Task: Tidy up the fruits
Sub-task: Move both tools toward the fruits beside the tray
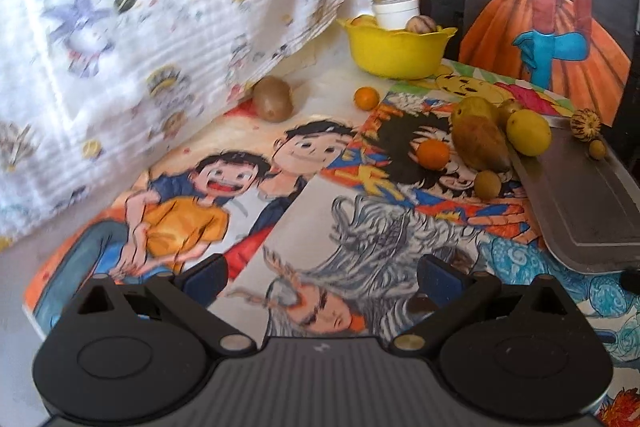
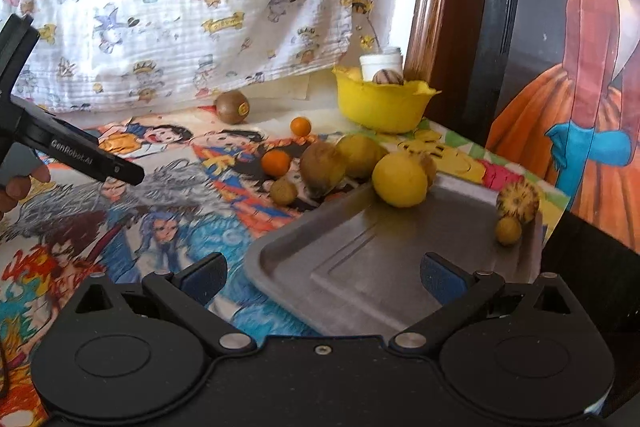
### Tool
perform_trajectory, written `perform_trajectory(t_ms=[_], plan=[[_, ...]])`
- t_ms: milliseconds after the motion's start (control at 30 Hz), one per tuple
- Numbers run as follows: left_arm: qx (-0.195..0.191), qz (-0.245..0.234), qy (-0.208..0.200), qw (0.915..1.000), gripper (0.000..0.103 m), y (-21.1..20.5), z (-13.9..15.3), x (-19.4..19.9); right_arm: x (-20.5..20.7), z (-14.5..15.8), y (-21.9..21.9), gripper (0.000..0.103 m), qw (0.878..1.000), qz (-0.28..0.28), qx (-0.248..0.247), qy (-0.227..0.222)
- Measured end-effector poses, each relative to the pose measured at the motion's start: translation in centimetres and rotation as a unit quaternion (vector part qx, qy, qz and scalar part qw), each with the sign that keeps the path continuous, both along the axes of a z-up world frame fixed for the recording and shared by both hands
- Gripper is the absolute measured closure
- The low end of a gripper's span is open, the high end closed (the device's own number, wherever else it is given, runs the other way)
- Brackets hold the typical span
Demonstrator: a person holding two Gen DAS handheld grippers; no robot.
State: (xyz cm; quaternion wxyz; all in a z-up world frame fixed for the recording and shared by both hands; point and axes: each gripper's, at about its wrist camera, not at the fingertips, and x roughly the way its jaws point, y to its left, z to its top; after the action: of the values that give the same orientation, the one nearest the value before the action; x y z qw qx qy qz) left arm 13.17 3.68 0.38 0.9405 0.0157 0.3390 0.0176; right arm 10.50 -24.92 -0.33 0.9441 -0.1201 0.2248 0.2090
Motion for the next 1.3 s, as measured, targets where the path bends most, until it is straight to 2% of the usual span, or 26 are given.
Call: perform_trajectory(t_ms=[233, 567, 700, 867, 1033, 1300], plan=[[-0.006, -0.049, -0.012, 0.9987, 0.0, -1.2, 0.1, 0.9, 1.7, 0.7, -1.0, 0.001, 1.0, -0.017, -0.005, -0.014], [-0.006, -0.093, -0.012, 0.9955, 0.0, -3.8, -0.3, 2.2, 3.3, 1.2, -2.7, 0.001, 0.999, -0.038, 0.023, -0.001], [0.012, -0.123, -0.011, 0.9922, 0.0, -4.7, -0.4, 2.5, 3.8, 1.2, -2.9, 0.001, 0.999, -0.044, 0.032, 0.004], [0.055, -0.163, -0.023, 0.9848, 0.0, -5.7, -0.4, 3.0, 4.2, 1.3, -3.0, 0.001, 0.998, -0.049, 0.041, 0.007], [0.077, -0.173, -0.045, 0.981, 0.0, -4.9, 0.0, 4.3, 4.6, 1.3, -2.2, 0.003, 0.999, -0.029, 0.041, 0.016], [0.054, -0.166, -0.059, 0.9829, 0.001, -2.8, 0.1, 7.8, 6.0, 0.5, 1.9, 0.01, 0.998, 0.041, 0.014, 0.044]])
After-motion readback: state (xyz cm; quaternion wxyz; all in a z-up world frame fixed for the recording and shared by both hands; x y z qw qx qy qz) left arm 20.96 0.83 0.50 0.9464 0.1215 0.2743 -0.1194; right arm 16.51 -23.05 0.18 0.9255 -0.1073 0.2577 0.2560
